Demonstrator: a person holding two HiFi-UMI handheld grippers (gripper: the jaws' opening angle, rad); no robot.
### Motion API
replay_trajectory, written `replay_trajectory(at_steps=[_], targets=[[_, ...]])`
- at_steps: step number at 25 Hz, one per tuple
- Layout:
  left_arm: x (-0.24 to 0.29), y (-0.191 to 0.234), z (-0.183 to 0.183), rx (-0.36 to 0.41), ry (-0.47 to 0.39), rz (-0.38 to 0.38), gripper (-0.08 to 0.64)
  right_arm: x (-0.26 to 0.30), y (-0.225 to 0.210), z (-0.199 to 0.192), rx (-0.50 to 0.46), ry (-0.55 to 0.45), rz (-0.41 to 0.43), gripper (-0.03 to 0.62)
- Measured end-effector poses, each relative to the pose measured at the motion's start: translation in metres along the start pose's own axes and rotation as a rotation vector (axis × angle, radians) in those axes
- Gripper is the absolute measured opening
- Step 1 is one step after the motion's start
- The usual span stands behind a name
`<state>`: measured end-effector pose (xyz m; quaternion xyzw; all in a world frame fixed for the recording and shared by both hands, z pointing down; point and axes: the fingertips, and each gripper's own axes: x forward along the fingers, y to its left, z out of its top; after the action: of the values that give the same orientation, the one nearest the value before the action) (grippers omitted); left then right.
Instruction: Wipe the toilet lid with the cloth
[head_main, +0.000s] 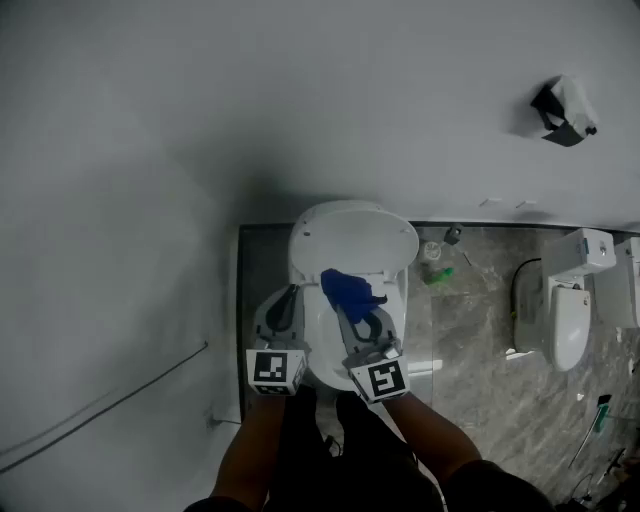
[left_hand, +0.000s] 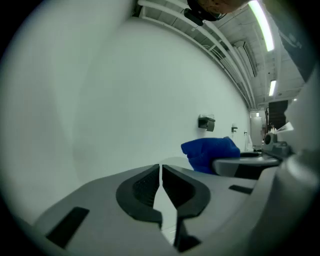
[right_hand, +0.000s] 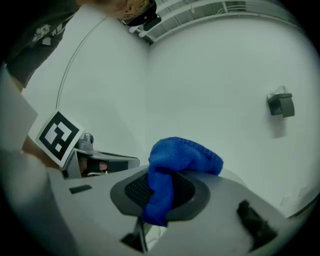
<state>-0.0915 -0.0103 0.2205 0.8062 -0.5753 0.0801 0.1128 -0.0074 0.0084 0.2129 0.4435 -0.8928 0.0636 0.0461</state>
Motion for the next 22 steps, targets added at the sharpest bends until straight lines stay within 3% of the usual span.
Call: replay_trajectory(at_steps=[6,10,12,17,22], targets=[[0.061,0.058,-0.041,0.004,-0.036,-0.012,0.028,0.085,-0.017,-0.031,-0.039,-0.096,-0.035,0.058],[0.090,0.079,-0.068,0.013,-0.040,-0.035,0.028,0.122,-0.023,-0.049,-0.081,-0.108,-0.048,0.057],[0.101,0.086,-0.077,-0.002,-0.034,-0.039,0.028,0.138,-0.029,-0.060,-0.108,-0.093,-0.055,0.058],[0.115,0.089,-0.086,-0.014,-0.014,-0.051,0.028,0.166,-0.048,-0.075,-0.056,-0.087,-0.114,0.057],[0.120,0.086,-0.085,-0.010,-0.004,-0.062,0.028,0.187,-0.055,-0.078,-0.120,-0.068,-0.106,0.058]])
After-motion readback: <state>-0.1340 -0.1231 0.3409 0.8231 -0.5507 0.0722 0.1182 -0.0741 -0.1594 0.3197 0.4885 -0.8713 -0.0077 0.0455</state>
